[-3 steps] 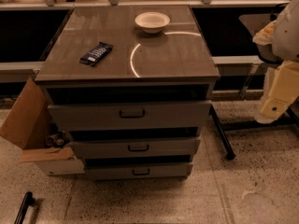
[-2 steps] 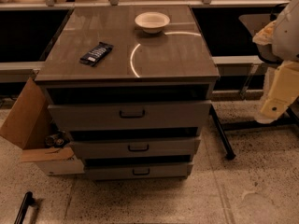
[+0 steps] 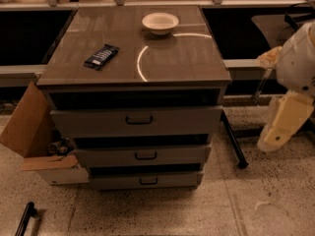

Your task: Open middle drawer

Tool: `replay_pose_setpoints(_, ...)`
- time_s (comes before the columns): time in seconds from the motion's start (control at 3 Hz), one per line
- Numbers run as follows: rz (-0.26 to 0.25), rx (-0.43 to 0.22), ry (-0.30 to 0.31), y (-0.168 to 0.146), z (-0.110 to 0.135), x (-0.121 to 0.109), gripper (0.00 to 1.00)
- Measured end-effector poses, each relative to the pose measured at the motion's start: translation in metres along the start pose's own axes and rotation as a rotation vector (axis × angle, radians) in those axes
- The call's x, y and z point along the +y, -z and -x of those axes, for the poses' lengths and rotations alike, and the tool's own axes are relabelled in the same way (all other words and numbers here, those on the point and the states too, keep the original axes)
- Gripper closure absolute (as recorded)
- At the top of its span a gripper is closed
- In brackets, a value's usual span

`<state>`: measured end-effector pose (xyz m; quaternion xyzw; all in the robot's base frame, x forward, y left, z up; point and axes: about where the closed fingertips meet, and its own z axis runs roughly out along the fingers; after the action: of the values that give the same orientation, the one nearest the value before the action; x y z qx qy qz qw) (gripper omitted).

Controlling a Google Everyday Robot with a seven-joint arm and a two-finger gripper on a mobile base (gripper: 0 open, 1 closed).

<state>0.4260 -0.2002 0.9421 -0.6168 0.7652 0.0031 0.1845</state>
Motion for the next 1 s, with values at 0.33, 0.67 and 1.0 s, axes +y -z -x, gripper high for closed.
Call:
replay_pose_setpoints(0.33, 0.098, -0.067, 0.023, -0.063, 0.003, 0.038, 0.0)
replay_pose_setpoints(0.67, 0.246, -0.089, 0.005, -0.142, 0.001, 0.085, 0.0)
replay_pose_setpoints(1.0, 0.247, -0.089, 0.005, -0.142, 0.001, 0.085, 0.0)
